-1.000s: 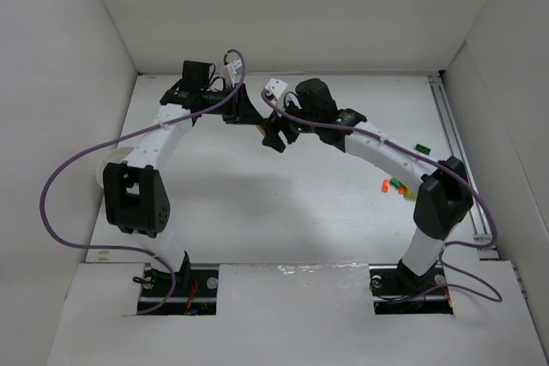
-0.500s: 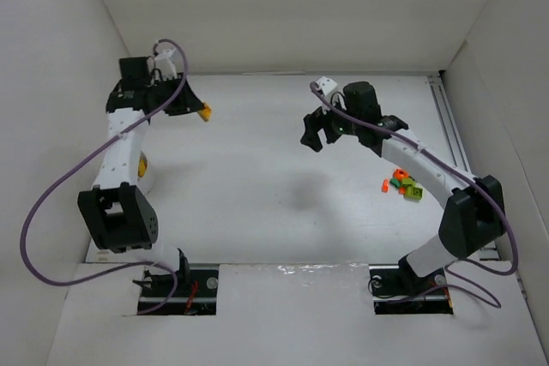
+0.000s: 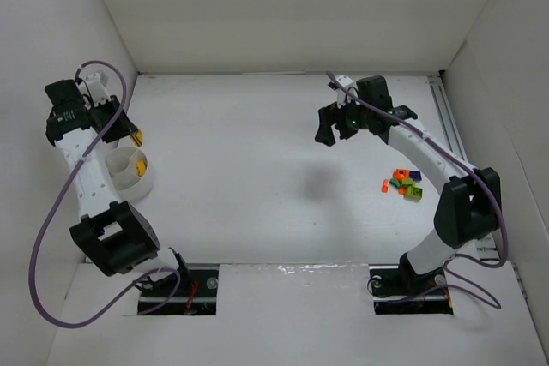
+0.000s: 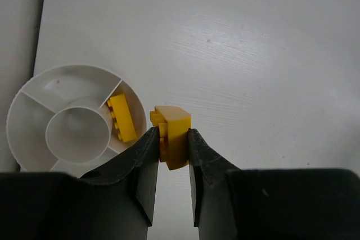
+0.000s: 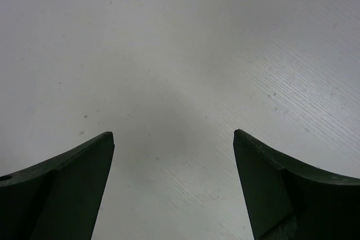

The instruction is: Sort the legos into containers by color

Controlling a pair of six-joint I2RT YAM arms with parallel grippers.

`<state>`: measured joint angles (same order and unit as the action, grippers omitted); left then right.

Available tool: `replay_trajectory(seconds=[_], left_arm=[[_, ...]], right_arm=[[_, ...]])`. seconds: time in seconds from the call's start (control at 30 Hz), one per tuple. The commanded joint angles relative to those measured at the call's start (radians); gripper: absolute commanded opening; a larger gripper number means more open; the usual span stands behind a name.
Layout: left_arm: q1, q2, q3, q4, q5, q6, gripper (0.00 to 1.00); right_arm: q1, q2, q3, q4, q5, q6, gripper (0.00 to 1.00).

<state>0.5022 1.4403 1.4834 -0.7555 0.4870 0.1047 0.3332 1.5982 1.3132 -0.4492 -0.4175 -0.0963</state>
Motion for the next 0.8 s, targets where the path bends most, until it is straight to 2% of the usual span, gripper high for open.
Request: replay_trajectory(seconds=[0.0, 0.33, 0.6, 0.77], left_arm=[[0.004, -0.014, -0.028, -0.05, -0.063, 0.041, 0.0], [0.004, 0.061, -0.048, -0.07, -0.181, 0.041, 0.0], [0.004, 0.092, -0.048, -0.061, -0.203, 0.032, 0.0], [0.004, 0.111, -0.066, -0.041, -0.212, 0.021, 0.08]], right_arm=[[-0.022, 0.009, 0.058, -0.019, -0.023, 0.012, 0.91], [-0.051, 0.042, 0.081, -0.037, -0.033, 0.012, 0.9], [-0.051, 0.051, 0.081, -0.037, -0.033, 0.003, 0.9], [-0.051, 0.06, 0.09, -0.037, -0.033, 0.003, 0.89]])
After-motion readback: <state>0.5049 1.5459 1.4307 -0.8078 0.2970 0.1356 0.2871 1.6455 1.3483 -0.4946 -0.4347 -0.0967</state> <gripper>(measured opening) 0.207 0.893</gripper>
